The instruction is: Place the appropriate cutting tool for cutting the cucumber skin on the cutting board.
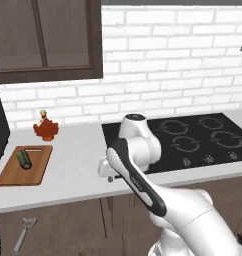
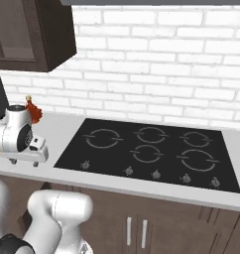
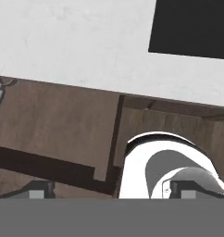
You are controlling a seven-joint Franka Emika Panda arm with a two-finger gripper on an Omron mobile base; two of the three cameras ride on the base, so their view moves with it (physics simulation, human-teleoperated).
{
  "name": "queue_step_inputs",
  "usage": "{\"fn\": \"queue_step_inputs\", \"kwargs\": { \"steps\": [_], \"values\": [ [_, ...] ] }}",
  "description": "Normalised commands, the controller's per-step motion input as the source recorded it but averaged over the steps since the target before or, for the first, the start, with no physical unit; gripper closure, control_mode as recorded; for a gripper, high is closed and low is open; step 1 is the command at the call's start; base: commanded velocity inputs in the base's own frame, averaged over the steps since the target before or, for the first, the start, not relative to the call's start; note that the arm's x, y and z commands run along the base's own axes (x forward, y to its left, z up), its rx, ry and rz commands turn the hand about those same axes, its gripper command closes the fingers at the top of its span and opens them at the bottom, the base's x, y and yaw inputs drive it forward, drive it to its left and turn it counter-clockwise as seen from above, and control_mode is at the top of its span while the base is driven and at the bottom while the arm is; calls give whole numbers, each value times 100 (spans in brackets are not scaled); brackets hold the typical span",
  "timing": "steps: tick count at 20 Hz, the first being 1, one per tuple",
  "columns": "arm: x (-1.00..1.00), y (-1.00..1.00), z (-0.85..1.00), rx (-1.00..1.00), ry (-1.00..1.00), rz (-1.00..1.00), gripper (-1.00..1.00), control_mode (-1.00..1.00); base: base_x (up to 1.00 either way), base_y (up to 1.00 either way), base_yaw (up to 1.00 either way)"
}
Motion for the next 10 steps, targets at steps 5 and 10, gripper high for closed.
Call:
{"fn": "queue_step_inputs", "kwargs": {
  "steps": [5, 10],
  "values": [
    [0, 100, -31, 0, 20, 11, -100, -100, 0, 0, 0],
    [-22, 100, 0, -3, 14, 7, -100, -100, 0, 0, 0]
  ]
}}
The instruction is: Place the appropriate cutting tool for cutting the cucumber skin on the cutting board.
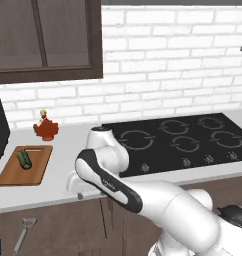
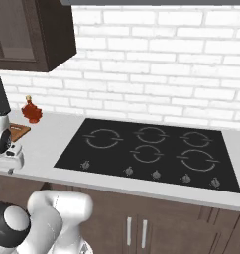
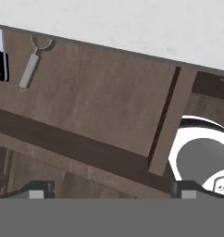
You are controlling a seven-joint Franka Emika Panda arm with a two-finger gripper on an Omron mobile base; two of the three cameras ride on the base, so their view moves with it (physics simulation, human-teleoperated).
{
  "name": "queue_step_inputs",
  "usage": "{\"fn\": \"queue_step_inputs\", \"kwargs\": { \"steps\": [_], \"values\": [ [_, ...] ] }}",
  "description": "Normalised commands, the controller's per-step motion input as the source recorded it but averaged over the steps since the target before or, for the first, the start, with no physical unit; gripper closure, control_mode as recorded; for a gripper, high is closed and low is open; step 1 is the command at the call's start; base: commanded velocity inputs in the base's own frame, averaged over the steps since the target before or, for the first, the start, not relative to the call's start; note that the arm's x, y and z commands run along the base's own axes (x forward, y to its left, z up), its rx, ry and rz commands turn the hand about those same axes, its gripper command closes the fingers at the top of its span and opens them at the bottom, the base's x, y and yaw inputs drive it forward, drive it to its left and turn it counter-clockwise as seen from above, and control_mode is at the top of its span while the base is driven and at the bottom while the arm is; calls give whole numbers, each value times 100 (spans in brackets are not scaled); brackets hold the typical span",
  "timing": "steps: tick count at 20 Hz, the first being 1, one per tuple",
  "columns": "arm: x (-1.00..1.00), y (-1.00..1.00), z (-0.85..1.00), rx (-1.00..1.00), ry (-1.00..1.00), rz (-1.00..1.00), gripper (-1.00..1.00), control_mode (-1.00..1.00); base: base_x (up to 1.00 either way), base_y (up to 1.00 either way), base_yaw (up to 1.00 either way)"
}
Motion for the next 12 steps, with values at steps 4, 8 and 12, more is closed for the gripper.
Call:
{"fn": "queue_step_inputs", "kwargs": {
  "steps": [4, 8, 12],
  "values": [
    [-12, 96, -24, -10, 0, 2, -100, -100, 0, 0, 0],
    [-9, 92, -46, -7, 0, 0, -100, -100, 0, 0, 0],
    [-14, 49, -44, -1, -1, -2, -100, -100, 0, 0, 0]
  ]
}}
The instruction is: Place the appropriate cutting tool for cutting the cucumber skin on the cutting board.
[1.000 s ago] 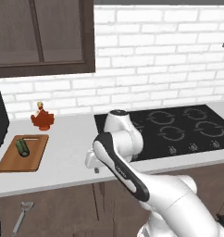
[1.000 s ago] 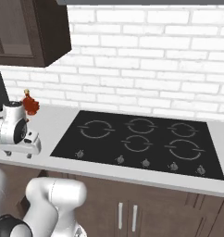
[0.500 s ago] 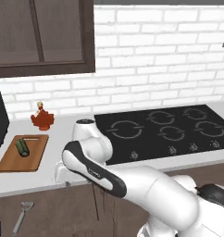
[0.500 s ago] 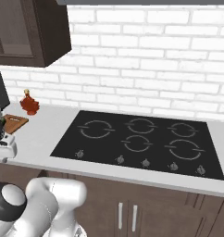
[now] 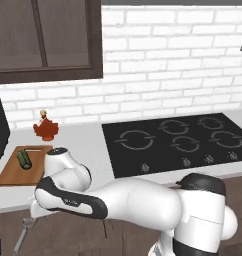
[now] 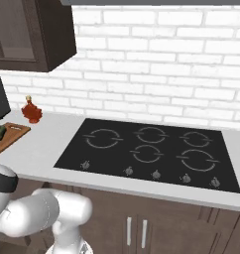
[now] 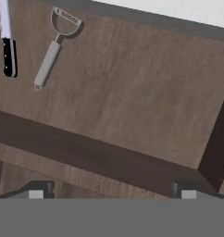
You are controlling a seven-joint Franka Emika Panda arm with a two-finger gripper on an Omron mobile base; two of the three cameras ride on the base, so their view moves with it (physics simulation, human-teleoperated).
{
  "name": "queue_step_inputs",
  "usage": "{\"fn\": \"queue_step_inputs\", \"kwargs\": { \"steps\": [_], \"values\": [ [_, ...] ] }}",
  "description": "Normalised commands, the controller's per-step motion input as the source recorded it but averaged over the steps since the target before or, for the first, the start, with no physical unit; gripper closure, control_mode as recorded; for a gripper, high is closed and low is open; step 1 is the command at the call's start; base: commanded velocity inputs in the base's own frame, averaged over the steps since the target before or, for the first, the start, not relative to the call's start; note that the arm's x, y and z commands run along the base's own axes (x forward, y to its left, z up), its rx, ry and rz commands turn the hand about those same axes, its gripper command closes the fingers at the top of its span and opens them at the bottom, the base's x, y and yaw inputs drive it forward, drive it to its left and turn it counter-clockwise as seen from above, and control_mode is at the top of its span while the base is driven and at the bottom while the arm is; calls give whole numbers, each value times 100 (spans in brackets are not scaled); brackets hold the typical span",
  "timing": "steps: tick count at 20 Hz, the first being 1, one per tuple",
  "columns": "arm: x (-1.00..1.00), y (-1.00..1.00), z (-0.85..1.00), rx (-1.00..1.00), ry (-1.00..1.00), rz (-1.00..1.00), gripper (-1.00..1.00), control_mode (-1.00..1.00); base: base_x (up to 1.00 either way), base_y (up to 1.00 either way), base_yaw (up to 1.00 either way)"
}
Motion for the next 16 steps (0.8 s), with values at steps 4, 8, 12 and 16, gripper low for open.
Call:
{"fn": "queue_step_inputs", "kwargs": {
  "steps": [4, 8, 12, 16],
  "values": [
    [-21, 34, -27, 0, 0, -9, -100, -100, 0, 0, 0],
    [-14, 1, -35, 0, 0, -12, -100, -100, 0, 0, 0],
    [-17, 0, -52, 0, -2, -13, -100, -100, 0, 0, 0],
    [-2, 0, -59, 0, -3, -11, -100, -100, 0, 0, 0]
  ]
}}
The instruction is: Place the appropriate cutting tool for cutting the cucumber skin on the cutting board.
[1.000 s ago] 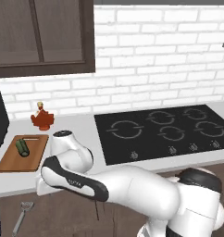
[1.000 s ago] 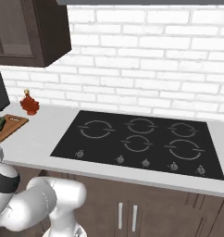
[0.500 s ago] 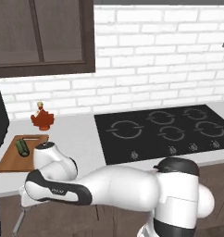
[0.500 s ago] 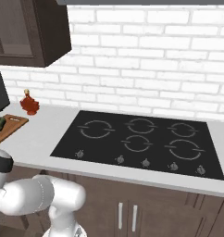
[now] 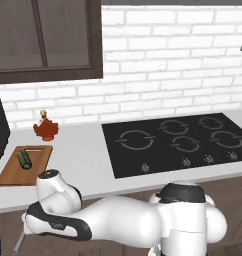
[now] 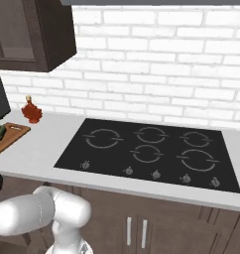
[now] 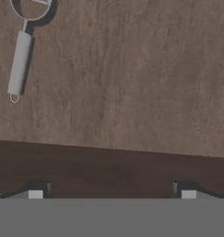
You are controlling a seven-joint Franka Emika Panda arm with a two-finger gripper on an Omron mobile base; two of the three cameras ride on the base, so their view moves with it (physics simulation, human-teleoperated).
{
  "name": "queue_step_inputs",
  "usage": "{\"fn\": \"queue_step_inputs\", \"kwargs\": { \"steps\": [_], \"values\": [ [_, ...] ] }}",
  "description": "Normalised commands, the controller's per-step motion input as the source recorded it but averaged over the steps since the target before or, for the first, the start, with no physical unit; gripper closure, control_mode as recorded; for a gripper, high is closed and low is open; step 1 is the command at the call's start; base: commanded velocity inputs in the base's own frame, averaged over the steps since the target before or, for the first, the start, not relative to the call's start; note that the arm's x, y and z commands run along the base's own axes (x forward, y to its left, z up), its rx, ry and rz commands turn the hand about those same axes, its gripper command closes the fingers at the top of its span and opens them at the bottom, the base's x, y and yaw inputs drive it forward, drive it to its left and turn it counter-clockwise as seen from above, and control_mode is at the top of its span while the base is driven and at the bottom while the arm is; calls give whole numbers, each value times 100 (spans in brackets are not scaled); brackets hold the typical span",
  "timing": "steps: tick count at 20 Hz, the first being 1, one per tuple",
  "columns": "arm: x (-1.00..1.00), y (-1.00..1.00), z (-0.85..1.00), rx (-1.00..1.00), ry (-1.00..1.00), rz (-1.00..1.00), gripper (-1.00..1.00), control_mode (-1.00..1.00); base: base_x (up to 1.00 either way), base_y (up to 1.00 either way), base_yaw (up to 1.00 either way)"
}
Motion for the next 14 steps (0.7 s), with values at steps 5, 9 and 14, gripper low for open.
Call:
{"fn": "queue_step_inputs", "kwargs": {
  "steps": [5, 9, 14],
  "values": [
    [0, 1, -31, 0, -1, -7, -100, -100, 0, 0, 0],
    [-11, 2, -14, 0, 0, -1, -100, -100, 0, 0, 0],
    [-33, 7, -15, 0, 5, 0, -100, -100, 0, 0, 0]
  ]
}}
